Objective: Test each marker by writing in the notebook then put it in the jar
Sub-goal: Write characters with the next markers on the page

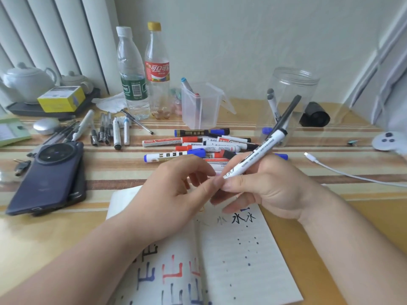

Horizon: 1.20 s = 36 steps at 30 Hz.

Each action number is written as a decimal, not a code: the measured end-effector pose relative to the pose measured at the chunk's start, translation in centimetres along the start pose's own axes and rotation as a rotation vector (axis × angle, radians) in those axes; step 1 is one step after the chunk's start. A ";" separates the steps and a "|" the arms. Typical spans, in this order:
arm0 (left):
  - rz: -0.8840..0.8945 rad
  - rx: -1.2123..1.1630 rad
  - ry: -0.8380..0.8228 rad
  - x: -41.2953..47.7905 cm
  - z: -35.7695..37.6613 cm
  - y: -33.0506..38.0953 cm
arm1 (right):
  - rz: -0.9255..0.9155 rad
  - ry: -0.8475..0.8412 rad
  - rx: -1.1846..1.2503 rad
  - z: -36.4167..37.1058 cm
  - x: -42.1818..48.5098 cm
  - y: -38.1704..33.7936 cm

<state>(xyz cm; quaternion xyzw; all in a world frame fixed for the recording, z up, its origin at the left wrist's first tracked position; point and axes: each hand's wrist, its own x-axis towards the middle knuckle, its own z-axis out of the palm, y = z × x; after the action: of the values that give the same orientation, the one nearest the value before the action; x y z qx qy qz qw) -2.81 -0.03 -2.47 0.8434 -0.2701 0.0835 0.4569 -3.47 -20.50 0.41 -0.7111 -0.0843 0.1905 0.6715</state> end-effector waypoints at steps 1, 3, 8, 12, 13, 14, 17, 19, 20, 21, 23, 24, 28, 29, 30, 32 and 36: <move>0.011 -0.004 -0.045 -0.1 -0.1 0.1 | -0.019 0.011 -0.054 0.1 0.1 0.2; 0.027 -0.005 -0.093 -0.1 -0.3 0.1 | -0.050 0.041 -0.081 0.2 0.4 0.5; 0.040 0.049 -0.004 0.2 -0.1 -0.4 | -0.128 0.118 0.237 0.0 0.8 0.3; 0.116 0.130 -0.047 0.3 -0.3 0.0 | -0.246 0.168 0.116 1.2 1.2 1.1; 0.128 0.145 -0.070 0.2 -0.3 0.2 | -0.267 0.176 0.089 1.7 1.2 1.2; 0.129 0.146 -0.093 0.1 -0.3 0.3 | -0.294 0.194 0.072 2.1 1.3 1.4; 0.138 0.076 -0.168 0.0 -0.3 0.7 | -0.400 0.268 -0.017 2.6 1.4 1.2; 0.143 0.055 -0.191 -0.1 -0.3 0.9 | -0.446 0.269 -0.042 2.8 1.2 1.1; 0.140 0.054 -0.188 -0.1 -0.3 0.9 | -0.452 0.255 -0.026 2.8 1.2 1.0; 0.137 0.052 -0.181 0.0 -0.3 0.9 | -0.448 0.242 0.004 2.9 1.1 1.0; 0.133 0.063 -0.166 0.1 -0.3 0.8 | -0.433 0.223 0.073 2.9 1.0 0.9; 0.136 0.071 -0.159 0.2 -0.3 0.7 | -0.430 0.216 0.096 2.8 0.9 0.9; 0.108 0.022 -0.165 0.0 -0.3 0.3 | -0.445 0.245 0.073 2.4 0.9 0.8; 0.052 -0.043 -0.175 0.0 -0.5 0.2 | -0.450 0.278 0.069 2.1 0.9 0.7; -0.001 -0.120 -0.168 -0.1 -0.6 0.1 | -0.453 0.323 0.074 1.7 0.9 0.6; -0.034 -0.241 -0.119 0.0 -0.9 -0.4 | -0.447 0.418 0.115 0.5 0.5 0.0; -0.082 -0.403 -0.111 0.2 -1.1 -0.9 | -0.338 0.303 0.034 -0.6 -1.0 -1.6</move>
<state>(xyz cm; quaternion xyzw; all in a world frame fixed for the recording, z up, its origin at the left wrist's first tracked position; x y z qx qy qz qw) -2.10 1.23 -2.39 0.7486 -0.2717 -0.0376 0.6036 -3.99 -21.27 2.16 -0.6961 -0.0972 -0.0326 0.7106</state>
